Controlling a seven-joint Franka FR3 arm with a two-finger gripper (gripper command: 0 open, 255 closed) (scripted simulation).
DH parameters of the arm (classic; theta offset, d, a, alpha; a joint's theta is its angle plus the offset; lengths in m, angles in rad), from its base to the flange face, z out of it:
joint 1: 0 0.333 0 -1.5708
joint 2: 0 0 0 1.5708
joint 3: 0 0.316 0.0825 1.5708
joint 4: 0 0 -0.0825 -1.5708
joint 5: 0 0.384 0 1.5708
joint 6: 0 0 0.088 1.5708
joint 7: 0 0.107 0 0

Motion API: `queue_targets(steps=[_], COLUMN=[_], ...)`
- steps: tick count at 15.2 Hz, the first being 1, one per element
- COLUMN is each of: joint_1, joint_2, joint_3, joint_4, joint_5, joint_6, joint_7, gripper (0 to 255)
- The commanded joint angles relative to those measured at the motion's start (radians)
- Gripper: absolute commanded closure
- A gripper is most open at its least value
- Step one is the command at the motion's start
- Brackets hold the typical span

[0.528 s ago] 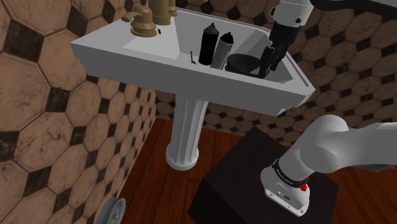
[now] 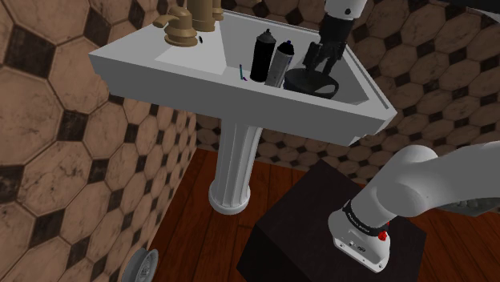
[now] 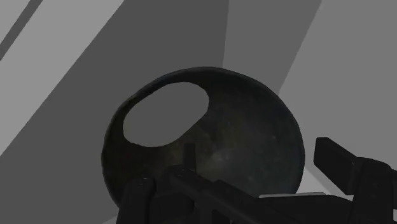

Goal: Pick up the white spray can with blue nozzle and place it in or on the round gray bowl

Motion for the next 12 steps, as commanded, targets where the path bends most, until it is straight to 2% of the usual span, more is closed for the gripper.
queue_targets(steps=[1, 12], joint_1=[-0.012, -0.071], joint_2=[0.063, 0.412], joint_3=[0.007, 0.011], joint_4=[0.059, 0.445], joint_5=[-0.005, -0.061], joint_6=[0.024, 0.087], joint_7=[0.033, 0.186], gripper=[0, 0])
